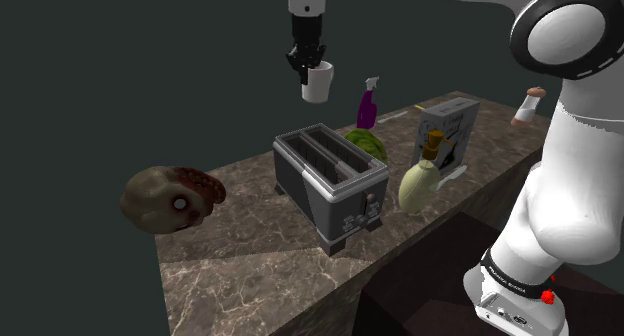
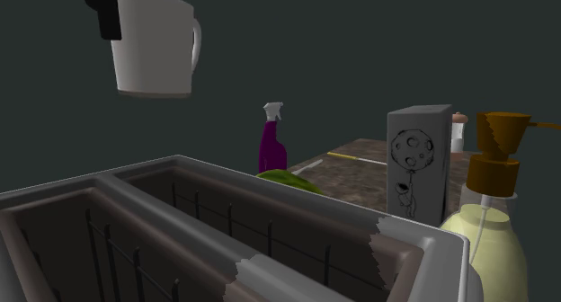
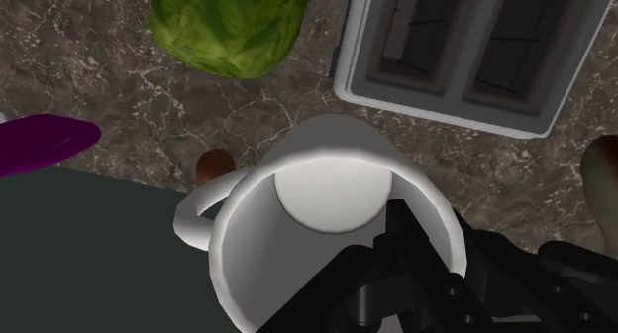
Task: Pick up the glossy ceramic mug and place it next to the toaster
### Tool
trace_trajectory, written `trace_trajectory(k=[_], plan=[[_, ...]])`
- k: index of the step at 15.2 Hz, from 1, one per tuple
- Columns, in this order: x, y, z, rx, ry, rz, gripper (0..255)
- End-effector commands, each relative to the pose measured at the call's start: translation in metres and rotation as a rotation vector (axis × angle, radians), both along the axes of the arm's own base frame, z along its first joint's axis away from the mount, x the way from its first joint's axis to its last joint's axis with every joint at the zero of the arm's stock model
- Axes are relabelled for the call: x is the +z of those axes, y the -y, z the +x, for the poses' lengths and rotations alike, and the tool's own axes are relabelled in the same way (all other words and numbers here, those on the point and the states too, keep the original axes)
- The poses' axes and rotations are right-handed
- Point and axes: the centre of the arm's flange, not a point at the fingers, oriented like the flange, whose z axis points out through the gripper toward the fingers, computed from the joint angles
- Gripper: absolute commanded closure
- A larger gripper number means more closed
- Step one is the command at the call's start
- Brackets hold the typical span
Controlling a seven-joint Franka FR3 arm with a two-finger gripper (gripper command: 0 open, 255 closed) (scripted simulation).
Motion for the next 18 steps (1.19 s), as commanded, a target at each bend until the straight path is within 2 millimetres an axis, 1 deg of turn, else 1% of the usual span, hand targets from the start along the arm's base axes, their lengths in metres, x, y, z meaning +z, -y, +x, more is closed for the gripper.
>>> trace_trajectory(k=[1,14,15,18], plan=[[0.002,-0.026,-0.003,-0.001,0.001,0.0,255],[0.002,-0.198,0.001,-0.001,0.001,0.0,255],[0.002,-0.214,0.001,-0.001,0.001,0.0,255],[-0.014,-0.214,0.001,-0.001,0.001,0.0,255]])
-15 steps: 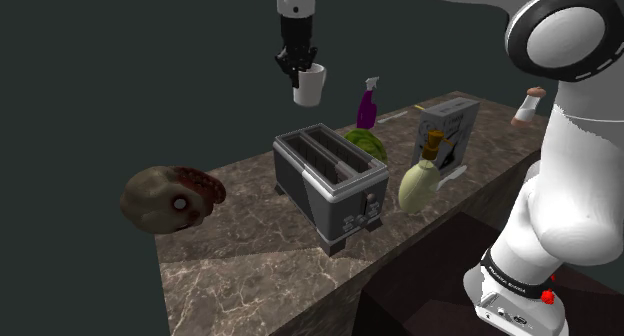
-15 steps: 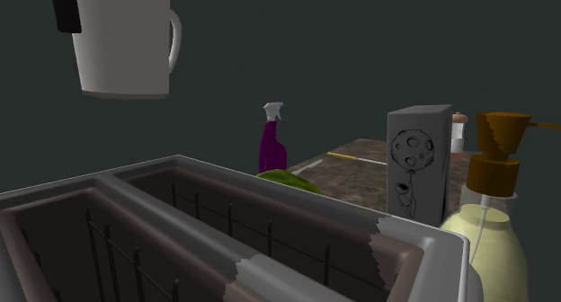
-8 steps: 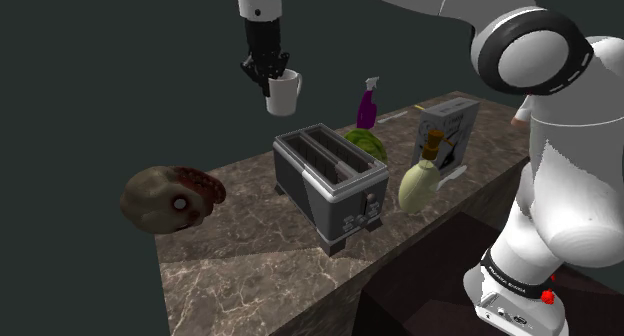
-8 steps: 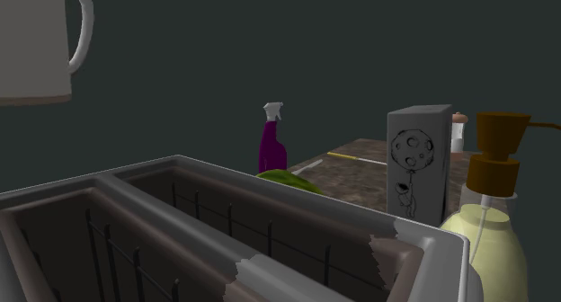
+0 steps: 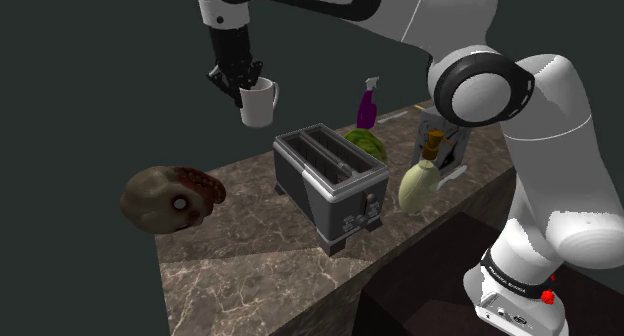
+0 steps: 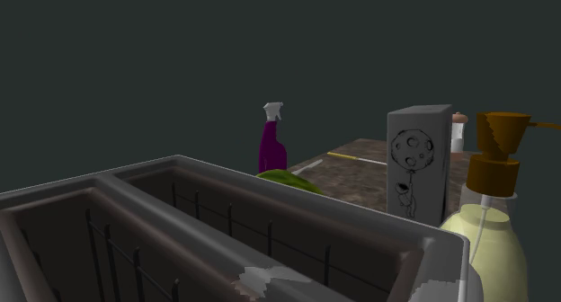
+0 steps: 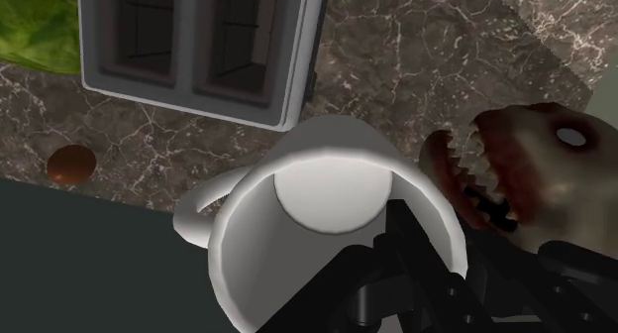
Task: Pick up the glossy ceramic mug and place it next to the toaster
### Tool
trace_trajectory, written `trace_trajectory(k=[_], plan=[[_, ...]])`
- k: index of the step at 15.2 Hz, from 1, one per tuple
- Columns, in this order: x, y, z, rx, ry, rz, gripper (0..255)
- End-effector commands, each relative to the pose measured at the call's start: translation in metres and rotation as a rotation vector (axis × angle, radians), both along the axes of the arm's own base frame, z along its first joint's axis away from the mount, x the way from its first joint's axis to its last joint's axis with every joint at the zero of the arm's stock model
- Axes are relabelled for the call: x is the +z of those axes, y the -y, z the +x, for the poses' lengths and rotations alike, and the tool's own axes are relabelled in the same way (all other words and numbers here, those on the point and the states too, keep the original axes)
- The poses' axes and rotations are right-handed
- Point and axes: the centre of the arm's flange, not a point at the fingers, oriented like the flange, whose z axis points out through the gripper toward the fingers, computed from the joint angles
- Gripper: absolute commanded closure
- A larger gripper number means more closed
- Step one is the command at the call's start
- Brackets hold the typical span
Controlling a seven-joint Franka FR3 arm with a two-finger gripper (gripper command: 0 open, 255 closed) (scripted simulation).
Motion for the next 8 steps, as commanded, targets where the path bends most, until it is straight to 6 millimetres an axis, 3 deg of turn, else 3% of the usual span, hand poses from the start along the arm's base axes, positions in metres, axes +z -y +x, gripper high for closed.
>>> trace_trajectory(k=[1,8], plan=[[-0.01,-0.002,0.0,0.0,0.004,0.002,255],[-0.047,-0.002,0.0,0.0,0.004,0.002,255]])
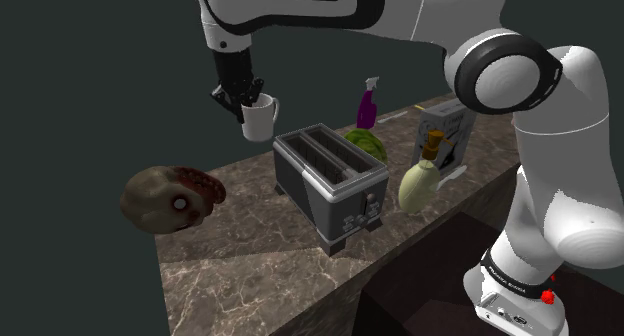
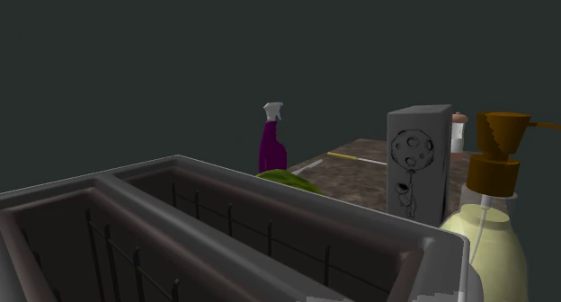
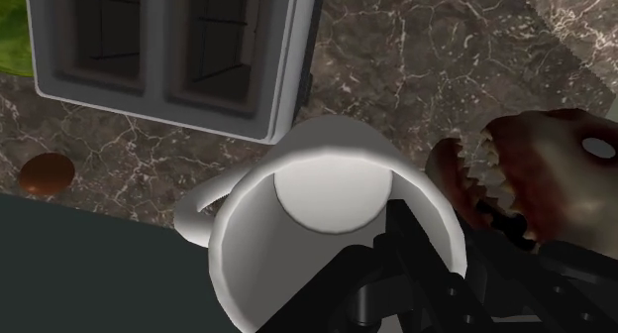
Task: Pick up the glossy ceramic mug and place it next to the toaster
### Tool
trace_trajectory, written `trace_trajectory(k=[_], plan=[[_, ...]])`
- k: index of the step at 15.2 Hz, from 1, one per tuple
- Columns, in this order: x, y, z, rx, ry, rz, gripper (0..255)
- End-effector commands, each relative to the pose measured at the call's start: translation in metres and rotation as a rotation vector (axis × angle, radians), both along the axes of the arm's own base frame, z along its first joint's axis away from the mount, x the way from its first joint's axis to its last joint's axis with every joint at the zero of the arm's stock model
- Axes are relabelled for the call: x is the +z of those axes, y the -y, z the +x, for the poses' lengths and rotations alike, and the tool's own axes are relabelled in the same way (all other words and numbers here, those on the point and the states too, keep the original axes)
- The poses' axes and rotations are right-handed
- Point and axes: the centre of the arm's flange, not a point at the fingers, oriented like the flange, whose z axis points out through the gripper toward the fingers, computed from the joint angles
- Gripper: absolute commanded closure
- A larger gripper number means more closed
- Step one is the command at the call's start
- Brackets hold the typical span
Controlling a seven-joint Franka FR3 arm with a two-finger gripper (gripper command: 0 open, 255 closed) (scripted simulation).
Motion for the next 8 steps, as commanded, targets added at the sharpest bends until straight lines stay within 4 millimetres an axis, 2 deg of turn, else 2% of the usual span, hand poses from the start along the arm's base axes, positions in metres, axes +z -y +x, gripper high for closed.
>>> trace_trajectory(k=[1,8], plan=[[-0.011,0.0,-0.001,0.0,0.001,0.0,255],[-0.048,0.0,-0.001,0.0,0.001,0.0,255]])
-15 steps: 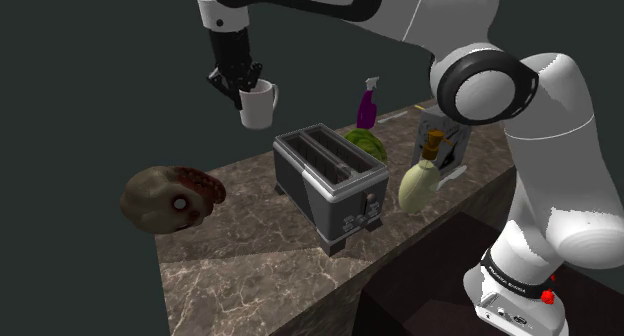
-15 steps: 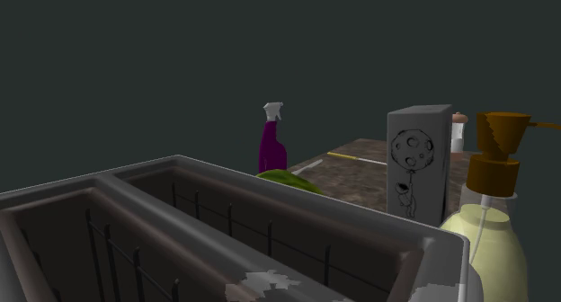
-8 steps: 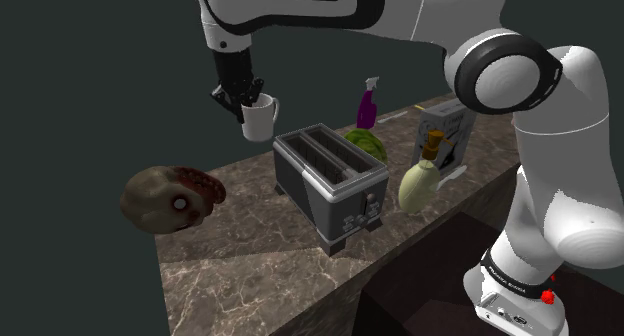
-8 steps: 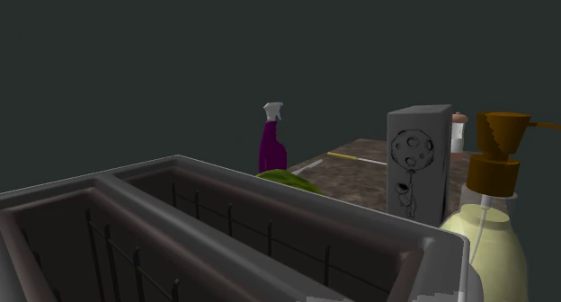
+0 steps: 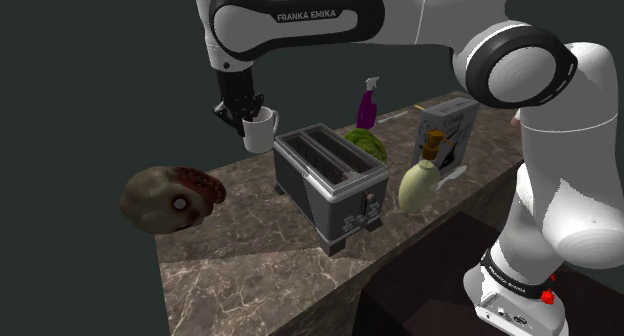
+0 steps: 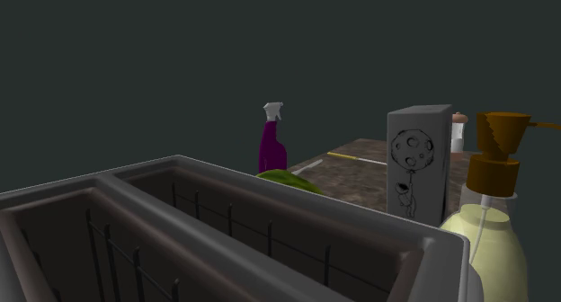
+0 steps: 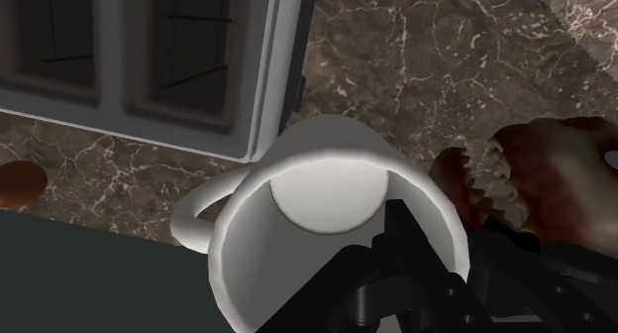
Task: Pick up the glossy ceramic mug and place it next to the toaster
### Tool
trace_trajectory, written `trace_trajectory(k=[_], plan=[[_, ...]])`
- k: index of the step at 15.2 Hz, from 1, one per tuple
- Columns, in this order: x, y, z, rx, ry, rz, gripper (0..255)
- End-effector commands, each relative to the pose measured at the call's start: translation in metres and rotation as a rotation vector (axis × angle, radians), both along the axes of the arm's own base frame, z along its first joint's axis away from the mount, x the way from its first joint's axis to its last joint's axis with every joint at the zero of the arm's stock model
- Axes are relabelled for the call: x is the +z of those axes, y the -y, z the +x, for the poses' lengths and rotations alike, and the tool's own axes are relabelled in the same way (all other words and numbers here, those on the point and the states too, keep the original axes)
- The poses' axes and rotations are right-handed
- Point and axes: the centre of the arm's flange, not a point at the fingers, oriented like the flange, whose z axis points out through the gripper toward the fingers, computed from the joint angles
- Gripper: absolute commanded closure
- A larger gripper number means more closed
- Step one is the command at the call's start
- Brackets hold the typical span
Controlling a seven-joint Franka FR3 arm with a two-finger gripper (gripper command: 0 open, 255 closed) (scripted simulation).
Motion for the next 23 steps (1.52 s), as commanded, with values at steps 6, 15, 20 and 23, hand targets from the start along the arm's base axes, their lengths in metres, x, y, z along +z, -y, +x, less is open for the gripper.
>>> trace_trajectory(k=[6,15,20,23], plan=[[-0.043,0.003,0.002,-0.005,-0.008,-0.008,255],[-0.091,0.003,0.002,-0.005,-0.008,-0.008,255],[-0.117,0.003,0.002,-0.005,-0.008,-0.008,255],[-0.133,0.003,0.002,-0.005,-0.008,-0.008,255]])
